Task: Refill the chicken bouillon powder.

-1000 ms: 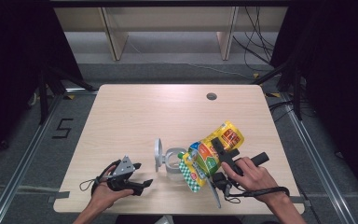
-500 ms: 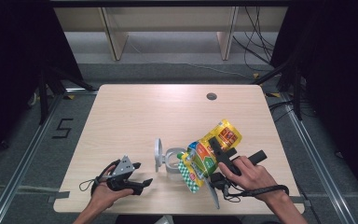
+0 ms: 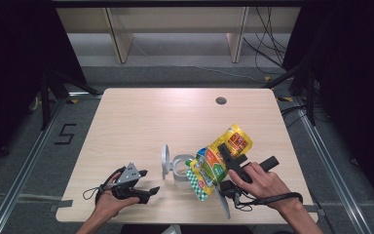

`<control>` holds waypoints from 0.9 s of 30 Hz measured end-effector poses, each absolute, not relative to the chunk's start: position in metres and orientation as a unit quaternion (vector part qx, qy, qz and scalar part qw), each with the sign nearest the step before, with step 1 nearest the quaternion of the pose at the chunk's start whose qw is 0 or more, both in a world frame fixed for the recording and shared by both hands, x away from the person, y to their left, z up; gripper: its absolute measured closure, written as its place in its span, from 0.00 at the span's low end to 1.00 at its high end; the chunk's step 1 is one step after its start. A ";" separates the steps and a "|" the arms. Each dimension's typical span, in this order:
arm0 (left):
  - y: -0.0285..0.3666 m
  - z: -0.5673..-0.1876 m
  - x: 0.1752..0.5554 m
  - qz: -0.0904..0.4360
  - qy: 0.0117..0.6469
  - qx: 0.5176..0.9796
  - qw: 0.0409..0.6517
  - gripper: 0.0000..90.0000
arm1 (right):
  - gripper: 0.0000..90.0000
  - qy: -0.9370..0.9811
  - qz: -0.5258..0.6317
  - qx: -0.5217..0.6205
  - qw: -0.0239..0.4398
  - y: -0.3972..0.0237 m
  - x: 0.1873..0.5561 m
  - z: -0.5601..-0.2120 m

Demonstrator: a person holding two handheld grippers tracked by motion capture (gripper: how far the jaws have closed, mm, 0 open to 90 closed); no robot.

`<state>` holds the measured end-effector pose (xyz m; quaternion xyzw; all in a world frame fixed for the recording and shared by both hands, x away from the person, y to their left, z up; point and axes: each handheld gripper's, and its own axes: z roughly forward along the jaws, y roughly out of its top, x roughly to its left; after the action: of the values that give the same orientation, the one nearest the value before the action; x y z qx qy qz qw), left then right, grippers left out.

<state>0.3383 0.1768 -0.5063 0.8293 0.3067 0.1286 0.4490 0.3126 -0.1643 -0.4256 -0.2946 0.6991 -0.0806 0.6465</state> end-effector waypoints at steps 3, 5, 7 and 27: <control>0.176 -0.506 0.338 0.128 0.306 0.830 0.450 0.26 | 0.54 0.698 -0.083 -0.296 0.647 -0.165 0.312 -0.424; 0.176 -0.506 0.338 0.128 0.305 0.831 0.448 0.26 | 0.54 0.698 -0.082 -0.296 0.647 -0.165 0.312 -0.424; 0.177 -0.506 0.338 0.130 0.305 0.831 0.447 0.26 | 0.54 0.698 -0.082 -0.297 0.646 -0.165 0.312 -0.425; 0.175 -0.507 0.337 0.129 0.311 0.828 0.448 0.25 | 0.56 0.696 -0.086 -0.305 0.644 -0.164 0.310 -0.421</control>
<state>0.3370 0.1750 -0.5068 0.8278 0.3112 0.1293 0.4485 0.3104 -0.1639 -0.4210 -0.3054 0.6962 -0.0859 0.6440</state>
